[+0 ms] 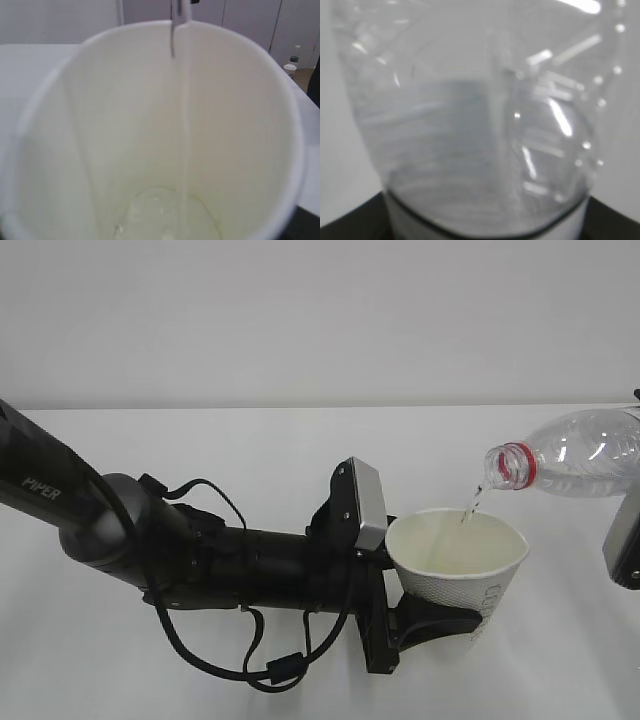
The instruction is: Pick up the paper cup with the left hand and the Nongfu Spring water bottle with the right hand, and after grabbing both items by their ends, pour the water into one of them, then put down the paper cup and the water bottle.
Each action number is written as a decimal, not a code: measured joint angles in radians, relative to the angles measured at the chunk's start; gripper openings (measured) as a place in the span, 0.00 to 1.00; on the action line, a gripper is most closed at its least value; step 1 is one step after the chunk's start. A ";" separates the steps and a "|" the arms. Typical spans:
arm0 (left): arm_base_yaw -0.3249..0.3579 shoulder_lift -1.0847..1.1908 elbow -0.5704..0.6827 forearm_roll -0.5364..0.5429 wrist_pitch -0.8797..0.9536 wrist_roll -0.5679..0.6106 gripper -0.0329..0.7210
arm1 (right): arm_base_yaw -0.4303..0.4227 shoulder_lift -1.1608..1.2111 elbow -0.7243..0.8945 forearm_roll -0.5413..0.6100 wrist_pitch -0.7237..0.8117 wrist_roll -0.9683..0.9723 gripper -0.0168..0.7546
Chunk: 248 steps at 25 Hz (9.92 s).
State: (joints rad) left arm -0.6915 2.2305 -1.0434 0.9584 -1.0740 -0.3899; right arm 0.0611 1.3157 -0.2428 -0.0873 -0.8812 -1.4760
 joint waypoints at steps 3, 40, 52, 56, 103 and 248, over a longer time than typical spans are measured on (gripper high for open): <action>0.000 0.000 0.000 0.000 0.000 0.000 0.71 | 0.000 0.000 0.000 0.000 0.000 0.000 0.59; 0.000 0.000 0.000 0.000 0.004 0.000 0.70 | 0.000 0.000 0.000 0.000 0.000 0.000 0.59; 0.000 0.000 0.000 0.000 0.007 0.000 0.70 | 0.000 0.000 0.000 0.000 -0.001 0.000 0.59; 0.000 0.000 0.000 0.000 0.007 0.000 0.70 | 0.000 0.000 0.000 0.000 -0.001 0.000 0.59; 0.000 0.000 0.000 0.004 0.009 0.000 0.70 | 0.000 0.000 0.000 -0.002 -0.002 -0.004 0.59; 0.000 0.000 0.000 0.004 0.014 0.000 0.70 | 0.000 0.000 0.000 -0.007 -0.010 -0.046 0.59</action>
State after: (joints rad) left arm -0.6915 2.2305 -1.0434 0.9622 -1.0599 -0.3899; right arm 0.0611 1.3157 -0.2428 -0.0943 -0.8909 -1.5218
